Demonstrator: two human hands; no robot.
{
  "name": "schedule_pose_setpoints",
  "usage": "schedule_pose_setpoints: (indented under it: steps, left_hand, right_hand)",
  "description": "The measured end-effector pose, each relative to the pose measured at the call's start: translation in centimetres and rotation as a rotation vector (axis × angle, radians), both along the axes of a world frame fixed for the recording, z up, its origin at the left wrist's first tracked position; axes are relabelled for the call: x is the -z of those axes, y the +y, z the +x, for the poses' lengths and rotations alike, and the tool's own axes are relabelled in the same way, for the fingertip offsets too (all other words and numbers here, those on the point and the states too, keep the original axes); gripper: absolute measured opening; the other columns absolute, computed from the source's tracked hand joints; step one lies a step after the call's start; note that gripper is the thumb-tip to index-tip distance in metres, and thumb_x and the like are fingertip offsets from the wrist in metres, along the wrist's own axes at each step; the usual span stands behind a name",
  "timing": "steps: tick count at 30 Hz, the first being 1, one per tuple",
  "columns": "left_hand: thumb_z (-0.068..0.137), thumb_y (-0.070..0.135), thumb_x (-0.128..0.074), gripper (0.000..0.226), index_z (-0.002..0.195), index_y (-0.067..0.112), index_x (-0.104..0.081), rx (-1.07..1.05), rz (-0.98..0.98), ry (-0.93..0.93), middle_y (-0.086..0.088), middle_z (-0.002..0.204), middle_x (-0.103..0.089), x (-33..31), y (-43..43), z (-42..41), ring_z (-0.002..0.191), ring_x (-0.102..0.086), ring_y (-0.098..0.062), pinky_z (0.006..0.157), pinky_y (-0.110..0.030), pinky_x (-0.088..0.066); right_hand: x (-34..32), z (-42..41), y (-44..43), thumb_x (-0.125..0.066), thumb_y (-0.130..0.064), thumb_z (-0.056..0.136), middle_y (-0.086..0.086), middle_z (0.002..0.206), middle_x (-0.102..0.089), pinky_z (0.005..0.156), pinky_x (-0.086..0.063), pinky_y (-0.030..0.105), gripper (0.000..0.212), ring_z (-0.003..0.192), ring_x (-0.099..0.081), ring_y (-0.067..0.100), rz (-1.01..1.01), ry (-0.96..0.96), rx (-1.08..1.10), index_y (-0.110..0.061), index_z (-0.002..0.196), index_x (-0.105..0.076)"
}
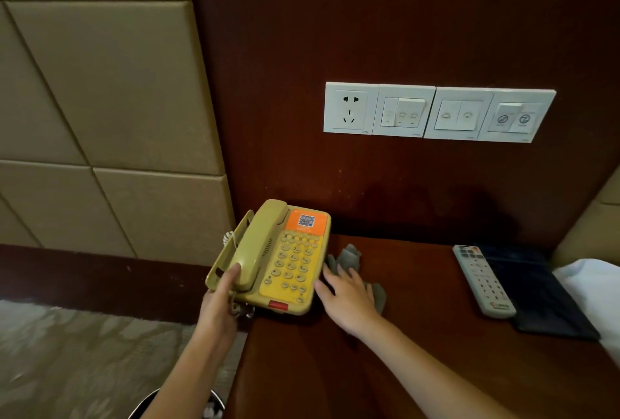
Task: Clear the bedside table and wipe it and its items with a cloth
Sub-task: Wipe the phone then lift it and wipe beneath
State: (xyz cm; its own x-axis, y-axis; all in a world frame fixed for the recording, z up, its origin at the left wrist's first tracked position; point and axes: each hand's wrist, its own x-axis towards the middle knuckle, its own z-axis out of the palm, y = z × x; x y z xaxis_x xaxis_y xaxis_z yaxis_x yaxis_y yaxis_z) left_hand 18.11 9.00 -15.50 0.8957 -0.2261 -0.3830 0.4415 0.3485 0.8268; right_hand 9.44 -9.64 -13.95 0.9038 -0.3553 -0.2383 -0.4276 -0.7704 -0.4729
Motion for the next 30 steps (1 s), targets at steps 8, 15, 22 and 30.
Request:
schedule_pose_setpoints:
  steps: [8,15,22,30]
  left_hand:
    - [0.067,0.044,-0.070,0.075,0.130,0.008,-0.051,-0.032,-0.097,0.009,-0.023,0.122,-0.061,1.6,1.4,0.5,0.088,-0.063,-0.032,0.046,-0.032,-0.051]
    - [0.080,0.038,-0.064,0.060,0.131,0.011,-0.048,-0.144,-0.162,0.010,-0.016,0.116,-0.063,3.6,4.1,-0.4,0.096,-0.063,-0.029,0.072,-0.040,-0.050]
    - [0.044,0.060,-0.082,0.101,0.128,0.010,-0.054,-0.194,-0.147,-0.089,-0.020,0.115,-0.063,3.8,9.2,-0.5,0.085,-0.063,-0.032,0.058,-0.038,-0.049]
    - [0.069,0.057,-0.066,0.067,0.120,0.015,-0.055,-0.231,-0.191,-0.097,-0.008,0.089,-0.072,3.1,11.7,-0.7,0.069,-0.067,-0.025,0.047,-0.035,-0.051]
  right_hand:
    - [0.4,0.8,0.6,-0.017,-0.052,0.100,-0.007,0.160,-0.006,0.117,-0.004,0.049,0.058,0.147,-0.002,0.021,-0.055,-0.042,-0.124,-0.030,0.152,-0.006]
    - [1.4,-2.0,-4.5,-0.020,-0.034,0.104,-0.007,0.160,-0.003,0.117,0.001,0.045,0.050,0.147,0.003,0.015,-0.325,-0.017,-0.239,-0.028,0.152,-0.009]
    - [2.0,-1.6,-5.4,-0.019,-0.042,0.102,-0.005,0.160,0.007,0.117,0.003,0.048,0.049,0.147,0.009,0.021,-0.353,0.011,-0.165,-0.036,0.151,-0.010]
    - [2.3,-0.9,-1.9,-0.017,-0.048,0.101,-0.006,0.160,0.003,0.116,0.007,0.047,0.053,0.146,0.009,0.021,-0.352,-0.022,-0.247,-0.034,0.151,-0.009]
